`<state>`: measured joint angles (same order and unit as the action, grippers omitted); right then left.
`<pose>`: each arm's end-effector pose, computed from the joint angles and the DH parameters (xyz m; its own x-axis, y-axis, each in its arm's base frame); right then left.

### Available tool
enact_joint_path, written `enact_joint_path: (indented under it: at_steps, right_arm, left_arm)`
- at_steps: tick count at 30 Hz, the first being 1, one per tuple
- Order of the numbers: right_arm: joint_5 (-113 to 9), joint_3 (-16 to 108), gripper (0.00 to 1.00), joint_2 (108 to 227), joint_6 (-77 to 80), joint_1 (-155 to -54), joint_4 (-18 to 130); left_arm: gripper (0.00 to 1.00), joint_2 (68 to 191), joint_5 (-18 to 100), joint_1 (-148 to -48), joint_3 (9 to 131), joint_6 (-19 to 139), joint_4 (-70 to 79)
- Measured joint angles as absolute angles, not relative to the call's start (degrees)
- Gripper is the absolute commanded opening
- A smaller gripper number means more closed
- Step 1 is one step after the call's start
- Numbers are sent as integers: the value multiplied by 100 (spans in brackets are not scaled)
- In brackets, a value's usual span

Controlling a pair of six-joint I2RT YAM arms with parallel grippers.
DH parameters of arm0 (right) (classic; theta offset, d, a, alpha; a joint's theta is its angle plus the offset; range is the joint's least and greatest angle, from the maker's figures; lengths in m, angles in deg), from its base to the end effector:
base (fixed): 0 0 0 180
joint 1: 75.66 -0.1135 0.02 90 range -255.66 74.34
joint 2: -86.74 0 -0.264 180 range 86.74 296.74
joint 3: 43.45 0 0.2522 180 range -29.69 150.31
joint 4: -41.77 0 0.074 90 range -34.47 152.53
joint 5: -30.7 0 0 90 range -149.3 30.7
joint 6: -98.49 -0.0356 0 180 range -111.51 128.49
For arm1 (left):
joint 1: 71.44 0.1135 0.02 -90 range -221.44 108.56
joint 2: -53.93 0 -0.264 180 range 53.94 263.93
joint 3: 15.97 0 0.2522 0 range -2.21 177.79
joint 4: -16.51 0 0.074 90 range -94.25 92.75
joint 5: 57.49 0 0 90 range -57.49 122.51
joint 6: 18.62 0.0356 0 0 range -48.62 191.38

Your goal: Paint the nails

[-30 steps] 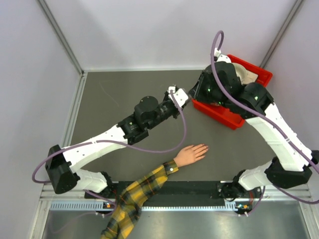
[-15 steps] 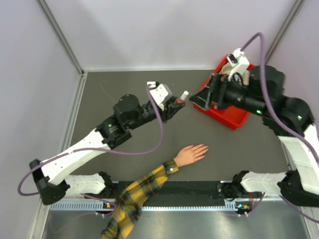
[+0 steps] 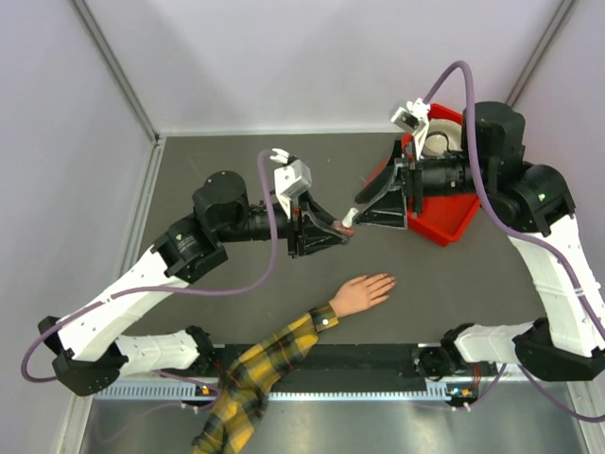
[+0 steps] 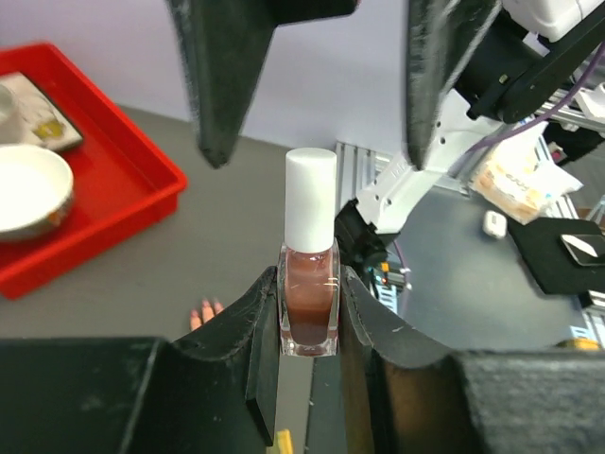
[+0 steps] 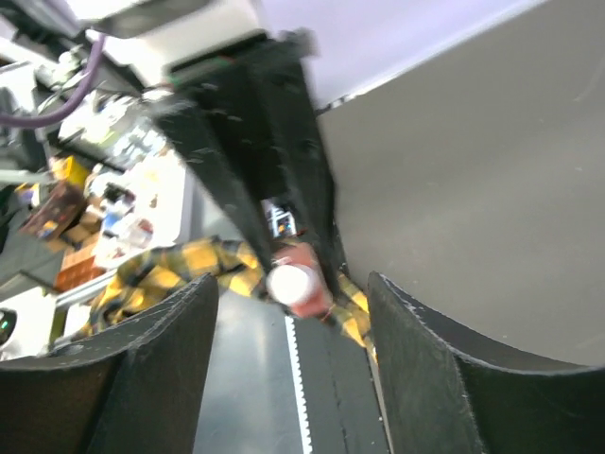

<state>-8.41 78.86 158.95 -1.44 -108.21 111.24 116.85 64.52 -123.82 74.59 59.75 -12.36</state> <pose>0.1471 0.1266 0.5264 -0.4403 -0.1520 -0.8849 -0.8939 0.1666 0.4162 0.1239 -0.1916 0.4633 -0.2134 -0.0031 -0.9770 0.9721 0.0993 -0.2127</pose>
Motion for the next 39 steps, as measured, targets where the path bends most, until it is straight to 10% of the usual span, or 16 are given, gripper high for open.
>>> enact_joint_path:
  at_steps: [7, 29, 39]
  right_arm:
    - [-384, 7786, 37, 15875, 17, -10815, 11084]
    - [-646, 7569, 37, 15880, 336, -10813, 11347]
    - [-790, 7567, 0, 15921, 273, -10900, 11318]
  left_arm:
    - [0, 11836, 6623, -12382, 7463, 5723, -1476]
    - [0, 11915, 6765, -12380, 7570, 5693, -1577]
    - [0, 12033, 6481, -12382, 7767, 5830, -1769]
